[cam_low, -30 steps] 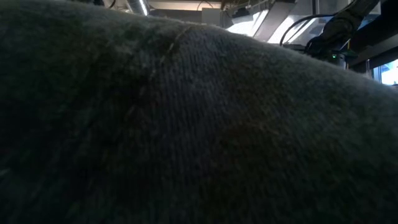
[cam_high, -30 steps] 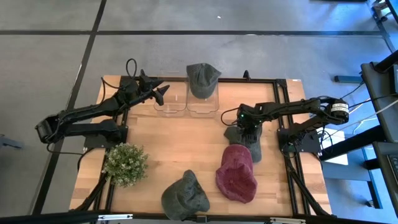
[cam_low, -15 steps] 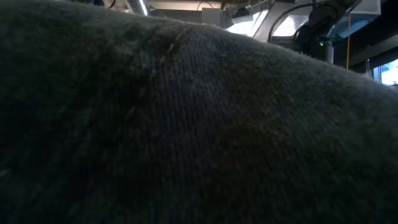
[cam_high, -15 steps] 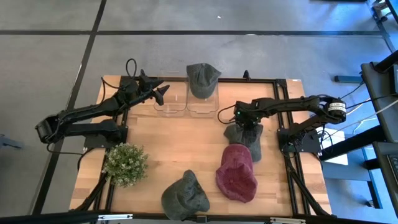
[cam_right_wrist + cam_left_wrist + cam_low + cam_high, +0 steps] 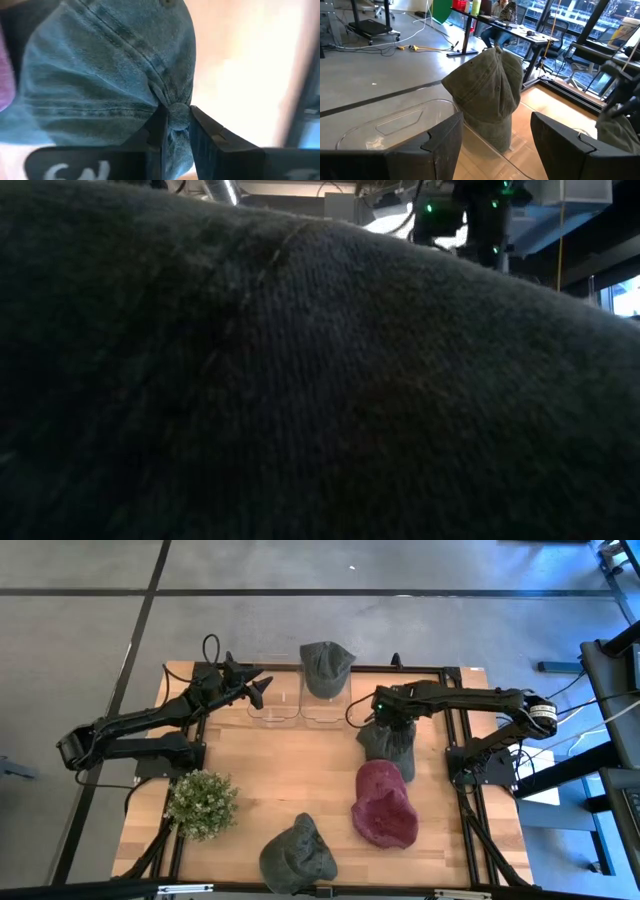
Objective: Pick & Place hat
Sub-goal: Put the top black cap into the right transparent bin
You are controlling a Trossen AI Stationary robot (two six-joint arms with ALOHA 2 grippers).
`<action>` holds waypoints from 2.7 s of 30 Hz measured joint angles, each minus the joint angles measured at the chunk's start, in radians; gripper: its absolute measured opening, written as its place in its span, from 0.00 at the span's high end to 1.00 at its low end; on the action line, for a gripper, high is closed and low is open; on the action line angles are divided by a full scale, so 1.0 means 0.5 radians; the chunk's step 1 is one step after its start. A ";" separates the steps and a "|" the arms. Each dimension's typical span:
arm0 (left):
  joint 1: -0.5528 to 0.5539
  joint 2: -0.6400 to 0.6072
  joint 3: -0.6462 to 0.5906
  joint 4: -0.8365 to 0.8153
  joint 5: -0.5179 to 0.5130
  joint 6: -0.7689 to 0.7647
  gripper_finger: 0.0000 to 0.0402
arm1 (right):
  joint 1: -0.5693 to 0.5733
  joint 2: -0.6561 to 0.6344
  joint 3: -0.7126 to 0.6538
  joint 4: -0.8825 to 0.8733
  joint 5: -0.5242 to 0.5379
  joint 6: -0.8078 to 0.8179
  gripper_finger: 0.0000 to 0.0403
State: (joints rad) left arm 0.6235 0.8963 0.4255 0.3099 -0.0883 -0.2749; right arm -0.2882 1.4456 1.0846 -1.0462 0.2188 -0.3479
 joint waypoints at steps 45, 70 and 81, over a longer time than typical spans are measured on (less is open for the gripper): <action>0.000 0.000 -0.001 -0.002 -0.008 -0.038 0.43 | -0.041 0.455 0.987 1.034 0.674 -0.633 0.85; 0.000 0.000 -0.001 -0.016 -0.008 -0.037 0.43 | -0.165 0.841 0.987 1.055 0.623 -0.578 0.76; 0.000 0.000 -0.001 -0.016 -0.008 -0.037 0.43 | -0.165 0.841 0.987 1.108 0.668 -0.577 0.58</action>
State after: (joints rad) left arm 0.6235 0.8963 0.4253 0.3019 -0.0925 -0.2932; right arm -0.3706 1.8660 1.5780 -0.4925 0.5528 -0.6365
